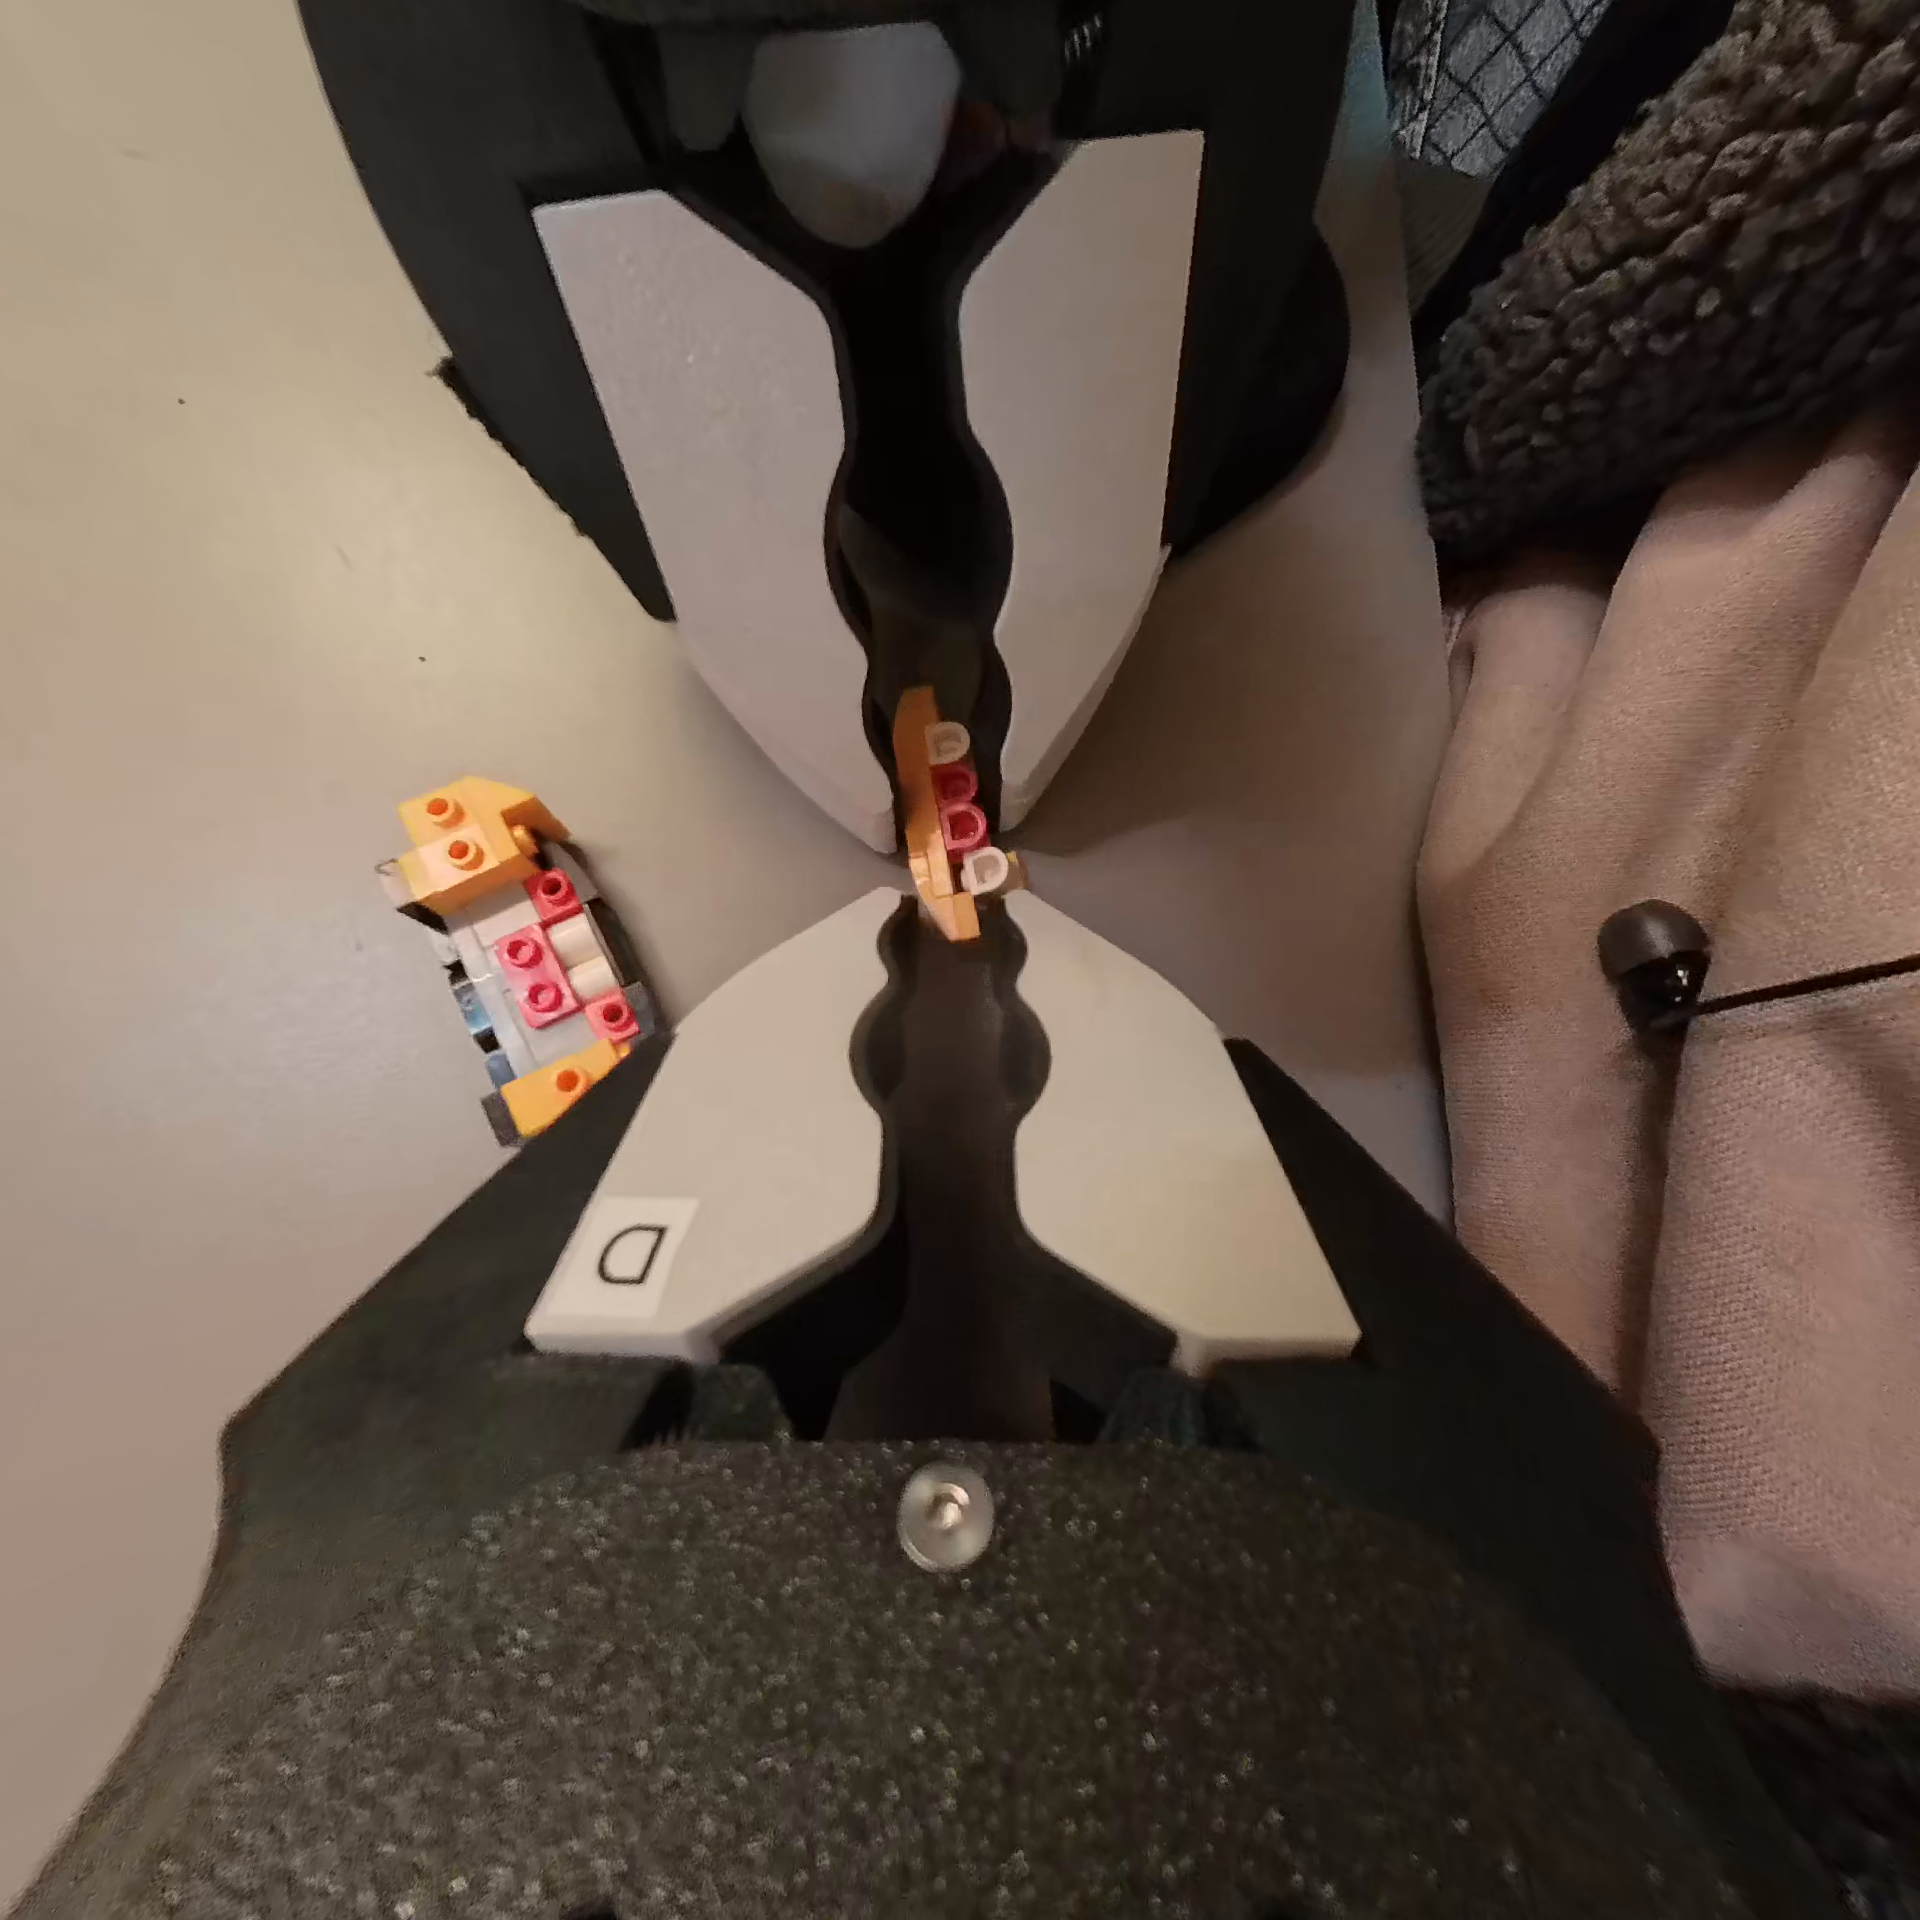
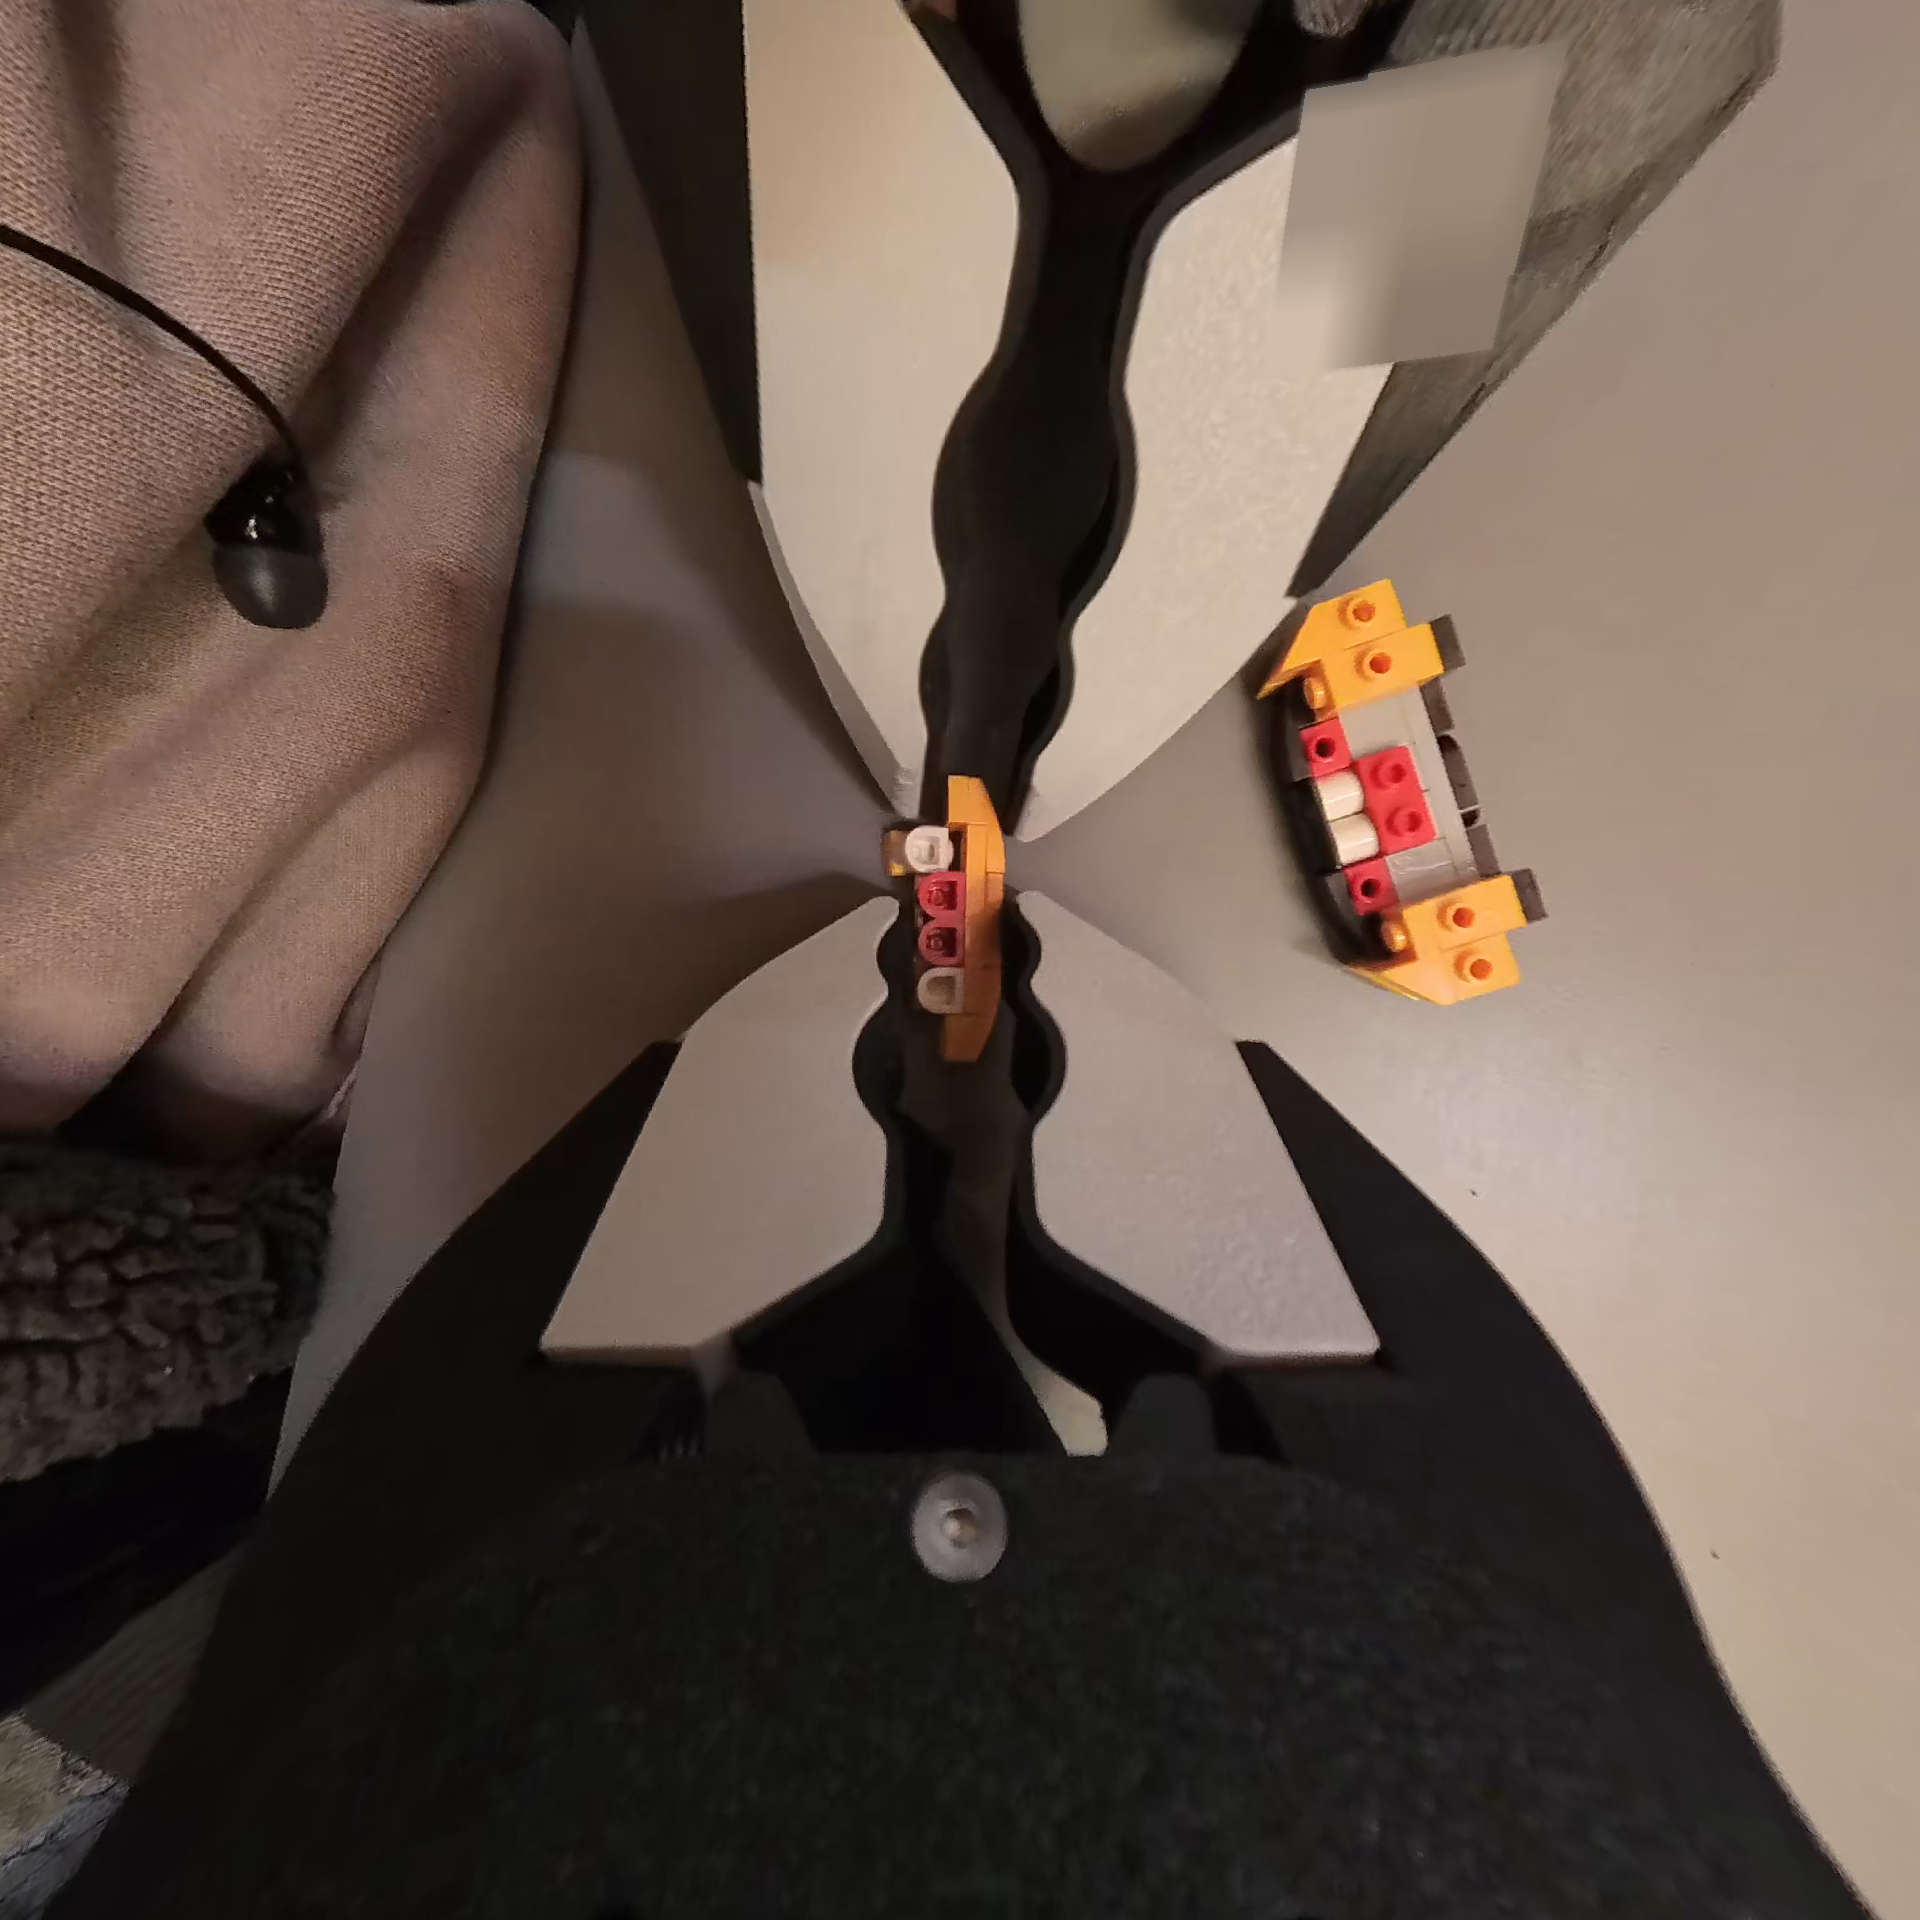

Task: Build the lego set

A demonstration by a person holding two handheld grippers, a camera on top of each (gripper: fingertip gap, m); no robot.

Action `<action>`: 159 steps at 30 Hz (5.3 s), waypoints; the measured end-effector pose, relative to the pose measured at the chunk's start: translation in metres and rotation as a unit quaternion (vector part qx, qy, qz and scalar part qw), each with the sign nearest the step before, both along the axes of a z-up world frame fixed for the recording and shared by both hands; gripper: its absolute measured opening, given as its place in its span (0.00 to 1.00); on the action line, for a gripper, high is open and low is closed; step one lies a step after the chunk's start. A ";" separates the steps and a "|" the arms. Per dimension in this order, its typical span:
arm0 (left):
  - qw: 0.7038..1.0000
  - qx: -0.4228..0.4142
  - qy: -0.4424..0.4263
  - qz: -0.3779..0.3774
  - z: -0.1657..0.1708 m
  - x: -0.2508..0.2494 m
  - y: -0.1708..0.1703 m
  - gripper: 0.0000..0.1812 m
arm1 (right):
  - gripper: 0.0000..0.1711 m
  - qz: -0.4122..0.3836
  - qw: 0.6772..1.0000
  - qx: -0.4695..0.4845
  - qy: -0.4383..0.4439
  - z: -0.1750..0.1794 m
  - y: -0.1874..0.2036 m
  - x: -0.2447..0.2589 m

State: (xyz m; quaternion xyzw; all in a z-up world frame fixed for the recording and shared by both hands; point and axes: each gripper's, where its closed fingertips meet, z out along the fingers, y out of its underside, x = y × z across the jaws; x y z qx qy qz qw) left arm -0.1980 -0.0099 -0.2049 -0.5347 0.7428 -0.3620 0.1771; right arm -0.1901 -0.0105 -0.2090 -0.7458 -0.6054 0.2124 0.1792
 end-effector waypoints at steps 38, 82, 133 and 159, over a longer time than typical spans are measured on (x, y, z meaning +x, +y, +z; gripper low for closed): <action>0.999 0.041 -0.009 0.005 -0.002 0.002 -0.014 0.09 | 0.09 0.021 1.000 0.007 0.014 0.002 -0.013 -0.006; 0.929 -0.350 -0.006 0.117 0.048 -0.002 0.016 0.08 | 0.12 0.027 0.927 0.367 0.075 0.049 0.031 -0.003; 0.999 0.019 0.020 0.031 -0.003 -0.001 0.065 0.20 | 0.09 0.121 0.988 0.091 0.000 0.014 0.061 -0.002; 1.000 -0.010 -0.019 0.017 0.003 0.001 0.065 0.18 | 0.13 0.061 0.994 0.083 0.032 0.023 0.065 -0.006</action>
